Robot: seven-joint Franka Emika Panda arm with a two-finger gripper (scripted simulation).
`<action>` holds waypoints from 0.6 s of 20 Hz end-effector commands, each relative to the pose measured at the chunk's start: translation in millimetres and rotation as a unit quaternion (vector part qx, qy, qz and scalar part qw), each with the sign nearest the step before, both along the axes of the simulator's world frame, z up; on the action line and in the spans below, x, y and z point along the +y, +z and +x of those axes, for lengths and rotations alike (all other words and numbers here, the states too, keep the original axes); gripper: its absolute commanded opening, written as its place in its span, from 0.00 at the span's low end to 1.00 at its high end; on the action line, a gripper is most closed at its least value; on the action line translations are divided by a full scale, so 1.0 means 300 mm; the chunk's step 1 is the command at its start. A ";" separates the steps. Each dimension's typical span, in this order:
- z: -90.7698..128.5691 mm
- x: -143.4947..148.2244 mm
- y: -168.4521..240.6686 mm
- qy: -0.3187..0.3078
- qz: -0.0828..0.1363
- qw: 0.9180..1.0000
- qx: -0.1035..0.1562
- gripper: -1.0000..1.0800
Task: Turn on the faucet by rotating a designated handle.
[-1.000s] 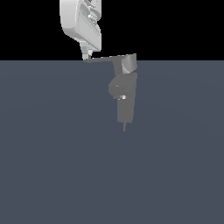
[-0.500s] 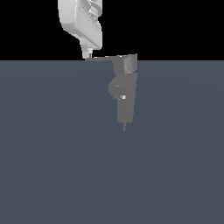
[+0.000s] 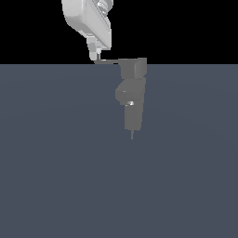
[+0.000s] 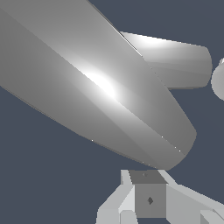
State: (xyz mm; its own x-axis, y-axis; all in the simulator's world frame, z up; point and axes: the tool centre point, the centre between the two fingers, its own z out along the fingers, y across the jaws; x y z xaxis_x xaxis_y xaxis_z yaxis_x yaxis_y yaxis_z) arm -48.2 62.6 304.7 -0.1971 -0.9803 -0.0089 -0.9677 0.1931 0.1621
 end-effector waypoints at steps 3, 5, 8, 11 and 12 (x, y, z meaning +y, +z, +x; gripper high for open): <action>-0.059 -0.066 -0.027 -0.010 -0.002 1.000 0.013 0.00; -0.079 -0.077 -0.026 -0.010 -0.002 1.000 0.014 0.00; -0.111 -0.095 -0.024 -0.010 -0.002 1.000 0.015 0.00; -0.142 -0.113 -0.022 -0.010 -0.002 1.000 0.017 0.00; -0.153 -0.119 -0.022 -0.010 -0.002 1.000 0.017 0.00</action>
